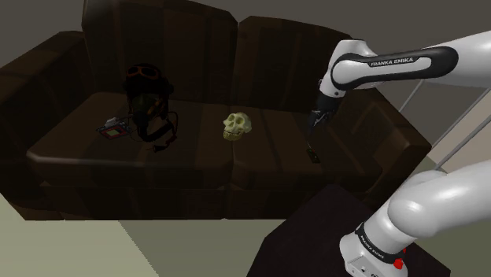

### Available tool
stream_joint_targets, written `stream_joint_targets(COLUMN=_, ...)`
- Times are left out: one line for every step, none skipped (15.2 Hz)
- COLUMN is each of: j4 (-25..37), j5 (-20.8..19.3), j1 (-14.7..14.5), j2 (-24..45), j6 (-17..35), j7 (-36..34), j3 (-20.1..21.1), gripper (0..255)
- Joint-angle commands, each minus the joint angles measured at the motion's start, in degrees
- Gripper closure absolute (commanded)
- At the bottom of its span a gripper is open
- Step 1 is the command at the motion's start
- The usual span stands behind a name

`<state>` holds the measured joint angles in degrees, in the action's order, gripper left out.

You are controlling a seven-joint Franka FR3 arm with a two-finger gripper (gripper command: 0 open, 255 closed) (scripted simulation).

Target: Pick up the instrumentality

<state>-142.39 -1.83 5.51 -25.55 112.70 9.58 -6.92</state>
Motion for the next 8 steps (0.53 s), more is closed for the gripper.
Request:
stream_joint_targets(j4=1.1, j5=0.03, j1=0.85, j2=3.97, j6=2.19, j7=0.6, j3=-1.43, gripper=0)
stream_joint_targets(j4=1.44, j5=0.11, j1=1.27, j2=5.84, j6=3.35, j7=0.95, j3=-2.15, gripper=0)
stream_joint_targets(j4=1.84, j5=0.23, j1=1.67, j2=7.74, j6=4.47, j7=1.32, j3=-2.87, gripper=0)
stream_joint_targets(j4=2.29, j5=0.41, j1=2.07, j2=9.66, j6=5.56, j7=1.73, j3=-3.57, gripper=0)
stream_joint_targets(j4=2.8, j5=0.65, j1=2.46, j2=11.62, j6=6.62, j7=2.15, j3=-4.26, gripper=0)
stream_joint_targets(j4=3.36, j5=0.95, j1=2.85, j2=13.6, j6=7.64, j7=2.6, j3=-4.93, gripper=0)
stream_joint_targets(j4=3.97, j5=1.31, j1=3.22, j2=15.6, j6=8.62, j7=3.08, j3=-5.59, gripper=0)
stream_joint_targets(j4=4.63, j5=1.74, j1=3.6, j2=17.62, j6=9.56, j7=3.59, j3=-6.23, gripper=0)
